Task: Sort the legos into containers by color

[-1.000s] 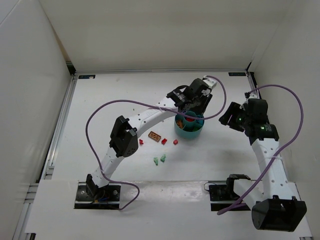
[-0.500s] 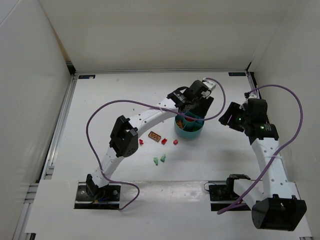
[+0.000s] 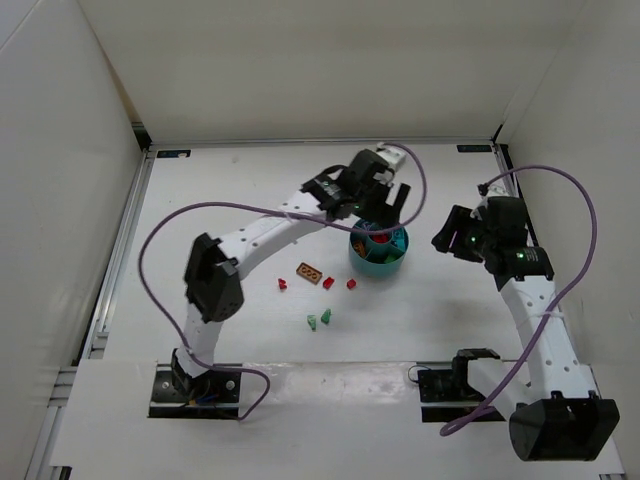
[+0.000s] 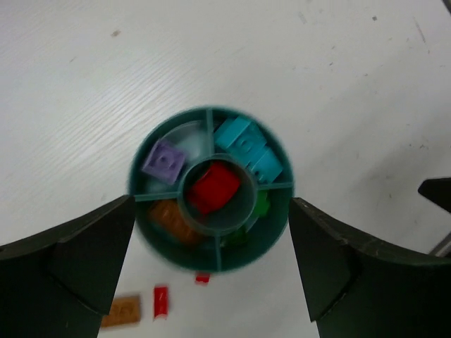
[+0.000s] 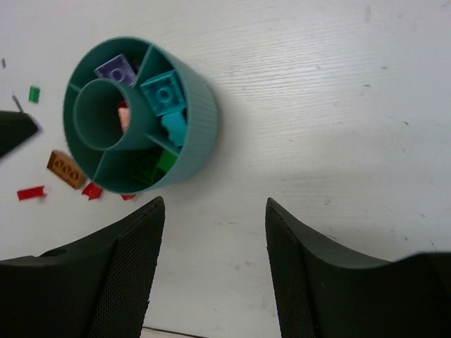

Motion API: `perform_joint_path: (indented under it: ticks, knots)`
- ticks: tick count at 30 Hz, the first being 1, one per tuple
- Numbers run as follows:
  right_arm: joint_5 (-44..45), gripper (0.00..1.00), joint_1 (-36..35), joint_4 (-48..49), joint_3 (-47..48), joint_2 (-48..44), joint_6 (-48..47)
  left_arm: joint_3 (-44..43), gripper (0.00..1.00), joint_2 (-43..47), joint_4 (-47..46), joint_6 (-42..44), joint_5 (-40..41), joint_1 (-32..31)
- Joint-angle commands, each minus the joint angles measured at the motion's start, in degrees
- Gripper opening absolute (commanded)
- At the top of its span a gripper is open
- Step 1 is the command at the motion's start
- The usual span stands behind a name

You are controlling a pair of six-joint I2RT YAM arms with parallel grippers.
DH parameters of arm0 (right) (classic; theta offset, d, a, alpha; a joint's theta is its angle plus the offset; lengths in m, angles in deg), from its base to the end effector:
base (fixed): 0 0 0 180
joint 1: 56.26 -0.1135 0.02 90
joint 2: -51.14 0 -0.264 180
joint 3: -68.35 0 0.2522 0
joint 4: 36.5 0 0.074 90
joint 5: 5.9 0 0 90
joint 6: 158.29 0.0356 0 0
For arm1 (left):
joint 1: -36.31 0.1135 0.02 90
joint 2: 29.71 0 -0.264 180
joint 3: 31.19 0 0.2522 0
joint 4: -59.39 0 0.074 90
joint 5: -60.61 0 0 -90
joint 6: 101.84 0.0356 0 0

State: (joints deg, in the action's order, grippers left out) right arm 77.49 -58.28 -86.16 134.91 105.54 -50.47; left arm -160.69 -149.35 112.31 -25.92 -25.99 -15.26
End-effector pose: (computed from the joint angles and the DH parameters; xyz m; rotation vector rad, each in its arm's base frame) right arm 0.1994 0.0111 0.3147 0.2445 2.2256 0.3174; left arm 0.2994 -0.3740 0.3114 0.7345 2.2596 -0.4999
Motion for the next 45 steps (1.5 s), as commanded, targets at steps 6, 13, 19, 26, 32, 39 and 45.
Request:
perform_joint_path:
  ticks: [6, 13, 19, 26, 32, 39, 45]
  knots:
    - [9.6, 0.63, -20.9, 0.7, 6.1, -0.3, -5.8, 24.3, 1.0, 27.8, 3.6, -9.5, 9.1, 6.8]
    - [10.7, 0.59, -37.9, 4.3, 9.2, 10.4, -0.1, 48.2, 1.0, 48.0, 5.2, -21.8, 12.2, 8.4]
    - [11.7, 0.58, -47.0, 5.3, 13.3, 23.3, 7.0, 62.3, 1.0, 60.8, 11.4, -32.8, 16.7, 8.6]
    - [18.3, 0.57, -52.7, 4.4, 17.5, 33.4, 9.7, 71.2, 1.0, 76.0, 18.1, -42.9, 19.4, 8.6]
    - [18.7, 0.54, -51.6, 2.9, 22.5, 44.6, 10.9, 73.6, 1.0, 82.3, 21.6, -45.4, 20.6, 8.7]
    - [22.3, 0.52, -52.2, 0.2, 26.6, 52.7, 12.7, 72.2, 1.0, 82.4, 24.0, -45.3, 21.7, 8.6]
    - [20.9, 0.49, -52.2, 2.1, 25.8, 55.6, 13.4, 71.6, 1.0, 81.0, 23.9, -44.4, 21.7, 8.6]
